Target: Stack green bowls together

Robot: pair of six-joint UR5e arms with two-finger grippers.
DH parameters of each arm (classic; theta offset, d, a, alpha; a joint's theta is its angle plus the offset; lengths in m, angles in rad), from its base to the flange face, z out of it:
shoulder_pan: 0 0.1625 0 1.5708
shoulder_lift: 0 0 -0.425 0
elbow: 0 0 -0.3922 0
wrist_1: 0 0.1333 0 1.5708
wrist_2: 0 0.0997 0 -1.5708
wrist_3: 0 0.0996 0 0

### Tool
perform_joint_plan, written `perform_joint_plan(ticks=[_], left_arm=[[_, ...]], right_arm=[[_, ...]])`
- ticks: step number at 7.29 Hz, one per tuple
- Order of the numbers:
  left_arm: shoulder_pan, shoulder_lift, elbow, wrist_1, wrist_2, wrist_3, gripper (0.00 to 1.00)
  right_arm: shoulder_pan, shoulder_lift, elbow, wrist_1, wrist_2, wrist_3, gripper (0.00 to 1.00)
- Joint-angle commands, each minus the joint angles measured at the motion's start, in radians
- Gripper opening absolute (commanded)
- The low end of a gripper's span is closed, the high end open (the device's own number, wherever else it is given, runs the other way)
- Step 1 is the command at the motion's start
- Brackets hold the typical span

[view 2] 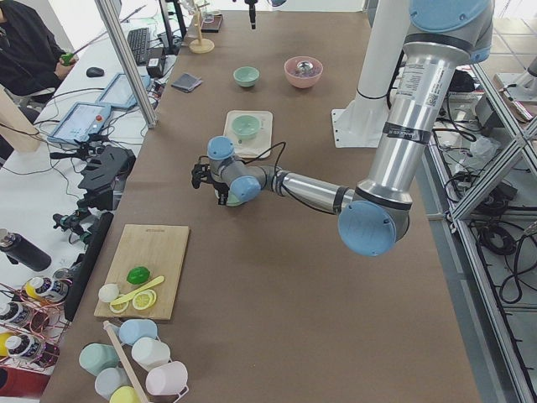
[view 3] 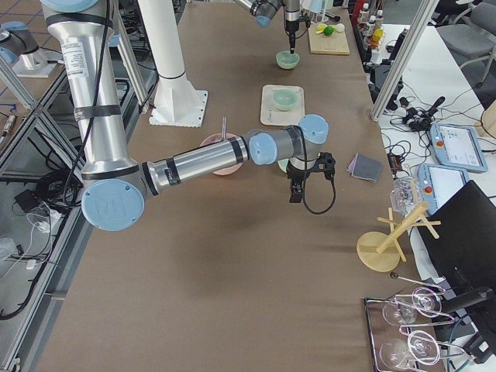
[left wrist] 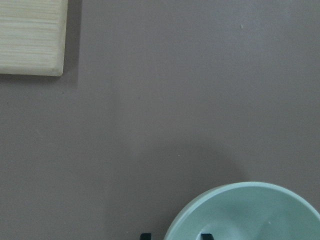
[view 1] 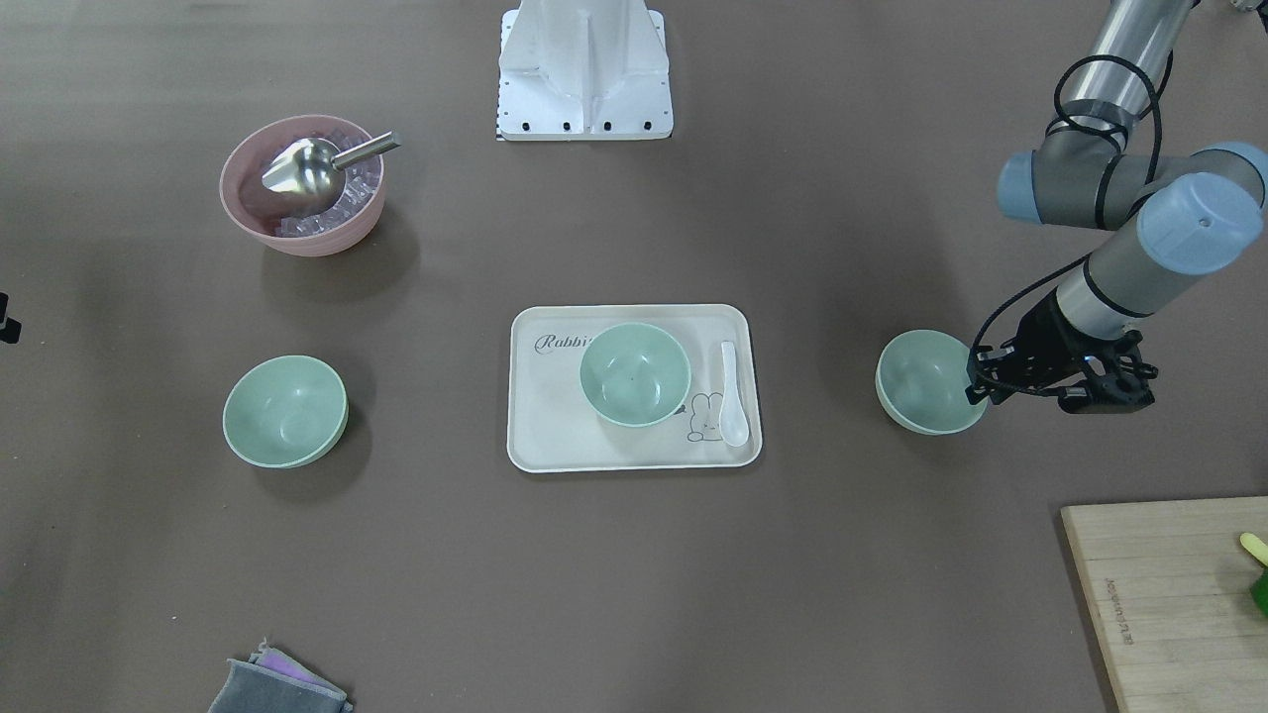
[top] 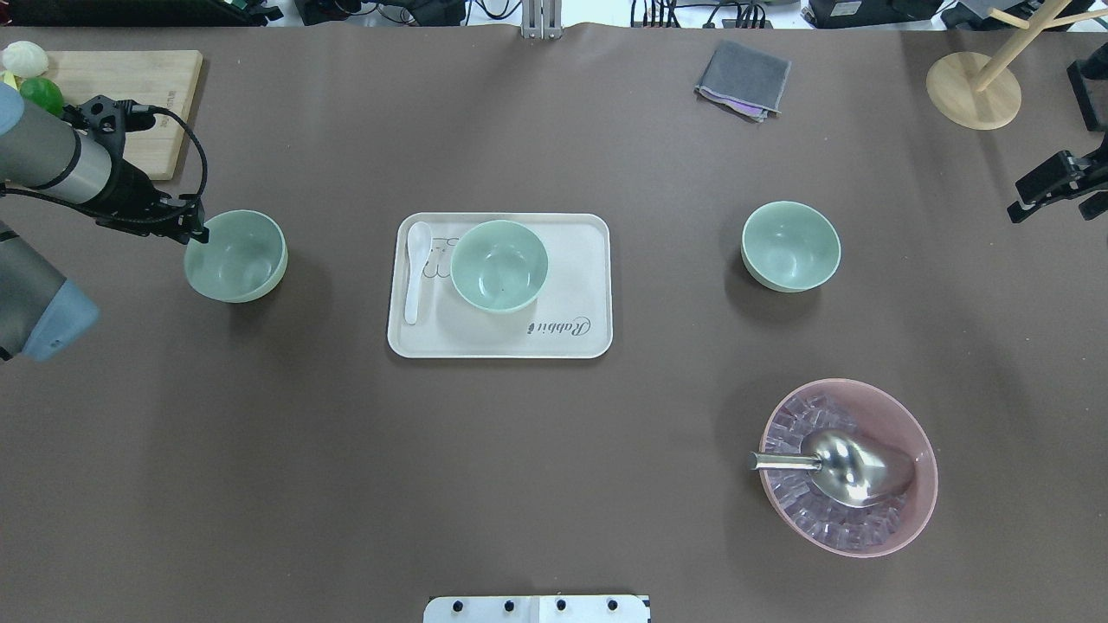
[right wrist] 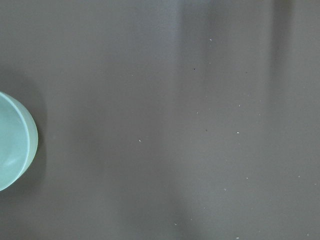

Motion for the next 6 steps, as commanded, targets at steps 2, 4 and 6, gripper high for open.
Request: perform_joint_plan(ticks=[2,4,6], left_arm=[[0.004,0.007,0.0,0.0,0.001,0.002,0.34],[0.008,0.007,0.002,0.0,0.001,0.002,0.34],[0.013,0.007,0.004,0.0,0.001,0.002,0.22]], right_arm=[[-0.008,0.0,-0.002,0.0,0.0,0.0,1.0],[-0.008,0.0,-0.002,0.0,0.0,0.0,1.0],[-0.01,0.0,-0.002,0.0,0.0,0.0,1.0]])
